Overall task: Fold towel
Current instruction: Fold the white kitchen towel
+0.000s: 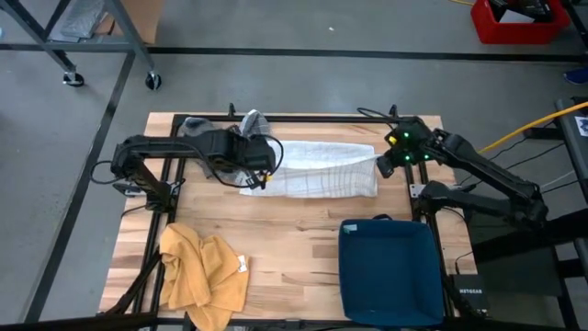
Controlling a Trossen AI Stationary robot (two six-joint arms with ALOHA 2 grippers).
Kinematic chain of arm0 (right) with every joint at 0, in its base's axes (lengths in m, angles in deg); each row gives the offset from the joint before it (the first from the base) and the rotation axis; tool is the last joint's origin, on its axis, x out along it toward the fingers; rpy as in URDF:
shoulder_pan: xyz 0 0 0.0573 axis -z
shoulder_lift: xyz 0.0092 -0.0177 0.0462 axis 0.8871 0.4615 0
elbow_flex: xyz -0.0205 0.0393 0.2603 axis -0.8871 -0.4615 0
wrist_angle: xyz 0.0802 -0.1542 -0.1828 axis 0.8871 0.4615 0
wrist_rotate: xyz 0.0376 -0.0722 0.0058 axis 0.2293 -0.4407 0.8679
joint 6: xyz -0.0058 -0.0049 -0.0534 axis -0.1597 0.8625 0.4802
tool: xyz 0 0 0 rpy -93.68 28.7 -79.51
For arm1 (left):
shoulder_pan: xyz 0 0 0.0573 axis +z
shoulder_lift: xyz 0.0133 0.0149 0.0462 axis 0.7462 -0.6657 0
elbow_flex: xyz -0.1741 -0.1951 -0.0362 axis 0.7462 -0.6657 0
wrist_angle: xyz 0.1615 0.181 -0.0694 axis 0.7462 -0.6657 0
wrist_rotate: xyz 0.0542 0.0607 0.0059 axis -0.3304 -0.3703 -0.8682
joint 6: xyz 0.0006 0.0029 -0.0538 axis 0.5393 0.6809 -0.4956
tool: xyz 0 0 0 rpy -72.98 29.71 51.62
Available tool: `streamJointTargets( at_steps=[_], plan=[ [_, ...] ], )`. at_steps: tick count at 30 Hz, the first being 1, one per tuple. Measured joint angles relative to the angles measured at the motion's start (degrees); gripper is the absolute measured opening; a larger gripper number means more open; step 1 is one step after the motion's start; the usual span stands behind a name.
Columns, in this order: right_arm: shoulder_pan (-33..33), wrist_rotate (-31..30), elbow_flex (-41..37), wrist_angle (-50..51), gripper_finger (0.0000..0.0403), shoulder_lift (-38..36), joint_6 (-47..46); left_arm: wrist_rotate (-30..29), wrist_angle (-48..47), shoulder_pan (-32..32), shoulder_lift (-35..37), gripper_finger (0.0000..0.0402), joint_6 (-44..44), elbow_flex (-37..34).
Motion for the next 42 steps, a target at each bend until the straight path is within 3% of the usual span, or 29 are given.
streamJointTargets(
  at_steps=[9, 22, 27, 42],
  plan=[
    [0.02, -10.19, 0.0, -0.95, 0.0001, 4.85, 0.22, -1.27, 12.95, 6.21, 0.0, 0.0, 7.42, -7.86],
    [0.07, -13.94, -0.02, -7.91, 0.0002, 15.02, 6.27, -1.22, 20.56, 13.57, 0.07, 0.0, 8.52, -14.37],
    [0.06, -16.07, -0.02, -7.93, 0.0025, 16.87, 6.32, -1.23, 21.32, 15.81, 0.09, 0.0004, 10.83, -15.33],
    [0.07, -27.78, -0.02, -8.4, 0.0118, 17.68, 9.22, -1.22, 26.59, 22.72, 0.07, 0.0123, 10.1, -15.43]
  ],
)
